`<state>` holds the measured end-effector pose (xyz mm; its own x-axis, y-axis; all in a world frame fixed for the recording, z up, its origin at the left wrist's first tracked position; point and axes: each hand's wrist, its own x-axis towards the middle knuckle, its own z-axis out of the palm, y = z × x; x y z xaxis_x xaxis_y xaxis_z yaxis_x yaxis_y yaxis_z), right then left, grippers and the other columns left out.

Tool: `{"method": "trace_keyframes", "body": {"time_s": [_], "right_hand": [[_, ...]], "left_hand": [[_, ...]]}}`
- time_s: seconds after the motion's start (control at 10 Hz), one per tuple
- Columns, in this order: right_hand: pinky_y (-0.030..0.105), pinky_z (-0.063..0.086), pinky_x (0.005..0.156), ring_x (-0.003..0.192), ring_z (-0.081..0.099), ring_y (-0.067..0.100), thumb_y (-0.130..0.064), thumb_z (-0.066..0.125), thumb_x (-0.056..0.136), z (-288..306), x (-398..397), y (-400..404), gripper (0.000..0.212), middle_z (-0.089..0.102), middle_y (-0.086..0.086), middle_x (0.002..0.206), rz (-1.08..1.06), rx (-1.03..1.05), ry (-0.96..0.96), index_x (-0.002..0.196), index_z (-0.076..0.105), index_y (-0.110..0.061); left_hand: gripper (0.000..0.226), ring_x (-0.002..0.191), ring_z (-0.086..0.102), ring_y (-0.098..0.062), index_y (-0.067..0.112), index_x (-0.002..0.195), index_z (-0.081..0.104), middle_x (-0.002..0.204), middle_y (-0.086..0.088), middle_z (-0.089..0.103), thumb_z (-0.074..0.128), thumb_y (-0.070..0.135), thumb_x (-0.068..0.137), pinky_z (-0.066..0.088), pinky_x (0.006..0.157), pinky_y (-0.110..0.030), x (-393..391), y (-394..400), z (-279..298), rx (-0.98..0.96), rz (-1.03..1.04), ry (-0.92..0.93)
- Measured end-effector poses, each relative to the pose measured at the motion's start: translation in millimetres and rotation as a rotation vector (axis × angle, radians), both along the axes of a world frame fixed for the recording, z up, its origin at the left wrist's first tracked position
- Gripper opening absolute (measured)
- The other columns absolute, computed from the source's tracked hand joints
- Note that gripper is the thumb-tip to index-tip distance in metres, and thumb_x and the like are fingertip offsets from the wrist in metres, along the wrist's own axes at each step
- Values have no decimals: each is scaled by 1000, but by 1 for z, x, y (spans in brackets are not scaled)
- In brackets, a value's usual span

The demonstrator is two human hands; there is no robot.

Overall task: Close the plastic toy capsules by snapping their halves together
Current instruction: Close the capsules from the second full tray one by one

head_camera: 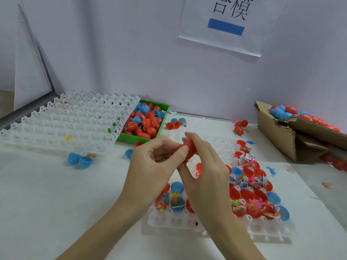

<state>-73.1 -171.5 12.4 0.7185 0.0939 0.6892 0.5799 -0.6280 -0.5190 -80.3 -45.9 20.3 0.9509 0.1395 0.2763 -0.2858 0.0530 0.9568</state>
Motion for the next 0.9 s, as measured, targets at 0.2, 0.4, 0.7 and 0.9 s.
{"method": "trace_keyframes", "body": {"time_s": [0.2, 0.4, 0.7, 0.9], "right_hand": [[14, 50, 98, 104, 60, 3, -23, 73, 91, -2, 1, -2, 40, 68, -1, 120, -36, 65, 35, 129, 65, -10], [30, 50, 94, 111, 58, 10, -13, 66, 93, -4, 4, -3, 37, 62, -4, 123, 46, 140, 112, 130, 63, -12], [39, 53, 85, 101, 59, 21, 2, 59, 91, -4, 6, -8, 30, 63, 6, 113, 89, 48, 60, 120, 65, -2], [36, 53, 86, 101, 59, 19, -2, 57, 94, -1, 4, -4, 31, 61, 4, 115, 121, 28, 106, 125, 63, -5]], "left_hand": [[31, 89, 76, -8, 22, 99, 80, 88, 10, 80, 80, 40, 75, 58, 80, -14, -3, -5, 3, 9, 26, 2], [28, 89, 76, -3, 24, 105, 81, 89, 16, 79, 83, 32, 78, 56, 78, -11, -5, -5, 2, 97, 93, -57], [36, 83, 77, -7, 29, 100, 82, 84, 14, 79, 79, 49, 70, 58, 77, -14, -10, -9, 3, 95, 155, -94], [18, 83, 76, -12, 22, 94, 78, 82, 8, 77, 86, 30, 79, 58, 76, -16, -6, -8, 1, 71, 138, -37]]}}
